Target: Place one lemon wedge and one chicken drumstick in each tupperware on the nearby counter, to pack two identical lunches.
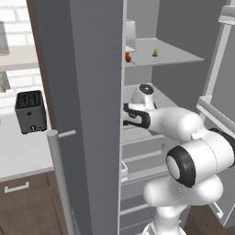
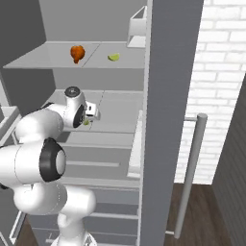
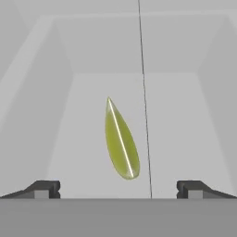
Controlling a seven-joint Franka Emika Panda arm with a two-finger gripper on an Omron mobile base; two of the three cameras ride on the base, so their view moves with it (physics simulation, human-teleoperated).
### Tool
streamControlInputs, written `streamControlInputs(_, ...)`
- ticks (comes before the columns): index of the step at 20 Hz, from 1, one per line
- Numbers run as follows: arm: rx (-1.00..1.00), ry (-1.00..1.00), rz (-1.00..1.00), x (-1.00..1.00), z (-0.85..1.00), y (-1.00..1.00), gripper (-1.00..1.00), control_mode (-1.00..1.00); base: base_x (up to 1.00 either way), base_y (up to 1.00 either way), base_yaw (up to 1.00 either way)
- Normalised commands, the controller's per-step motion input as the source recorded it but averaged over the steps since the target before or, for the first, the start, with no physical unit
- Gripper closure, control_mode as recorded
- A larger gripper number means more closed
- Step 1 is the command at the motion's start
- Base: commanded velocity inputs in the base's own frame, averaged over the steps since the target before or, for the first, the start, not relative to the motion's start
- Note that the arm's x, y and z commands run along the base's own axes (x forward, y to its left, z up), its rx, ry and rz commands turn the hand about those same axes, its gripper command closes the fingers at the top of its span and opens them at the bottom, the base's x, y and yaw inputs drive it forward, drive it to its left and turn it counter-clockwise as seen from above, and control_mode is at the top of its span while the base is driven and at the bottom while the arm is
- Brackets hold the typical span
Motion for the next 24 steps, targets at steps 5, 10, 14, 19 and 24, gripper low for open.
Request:
streamControlInputs(5, 0.0, 0.02, 0.0, 0.04, -0.25, 0.0, -1.0, -1.0, 0.0, 0.0, 0.0)
streamControlInputs(10, 0.0, 0.0, 0.0, 0.39, -0.1, 0.0, -1.0, -1.0, 0.0, 0.0, 0.0)
streamControlInputs(14, 0.0, 0.01, 0.0, 0.13, -0.2, 0.0, -1.0, -1.0, 0.0, 0.0, 0.0)
streamControlInputs(19, 0.0, 0.02, 0.0, 0.01, -0.28, 0.0, -1.0, -1.0, 0.0, 0.0, 0.0)
streamControlInputs(24, 0.0, 0.0, 0.0, 0.09, -0.16, 0.01, -1.0, -1.0, 0.0, 0.0, 0.0)
